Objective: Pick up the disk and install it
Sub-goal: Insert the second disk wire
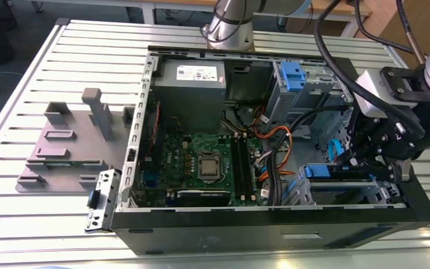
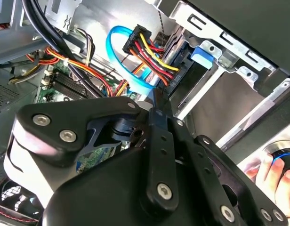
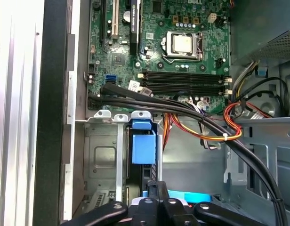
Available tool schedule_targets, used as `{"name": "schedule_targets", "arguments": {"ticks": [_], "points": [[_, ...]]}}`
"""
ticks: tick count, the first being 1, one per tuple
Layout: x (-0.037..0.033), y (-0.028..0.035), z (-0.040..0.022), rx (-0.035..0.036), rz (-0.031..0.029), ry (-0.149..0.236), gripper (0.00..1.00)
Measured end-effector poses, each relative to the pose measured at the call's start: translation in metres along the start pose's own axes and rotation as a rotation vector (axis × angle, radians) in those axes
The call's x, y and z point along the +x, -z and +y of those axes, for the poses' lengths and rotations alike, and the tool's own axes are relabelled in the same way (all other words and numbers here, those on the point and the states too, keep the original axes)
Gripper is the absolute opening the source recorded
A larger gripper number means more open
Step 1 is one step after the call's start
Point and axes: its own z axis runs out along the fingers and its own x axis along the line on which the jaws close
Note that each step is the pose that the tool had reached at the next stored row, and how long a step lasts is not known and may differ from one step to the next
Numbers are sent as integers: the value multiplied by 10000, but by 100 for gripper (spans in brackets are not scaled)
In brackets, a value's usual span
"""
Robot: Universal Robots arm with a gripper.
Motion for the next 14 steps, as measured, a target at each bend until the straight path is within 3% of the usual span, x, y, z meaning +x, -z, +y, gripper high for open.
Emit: {"name": "schedule_targets", "arguments": {"ticks": [2, 5, 8, 10, 14], "points": [[6, -13, -11, -47, -7, -5, 11], [10, -21, -20, -60, -37, -6, 11], [5, 17, -29, -59, -70, 0, 11], [0, 68, -46, -62, -39, -4, 11], [-2, 90, -153, -137, -38, -12, 11]]}}
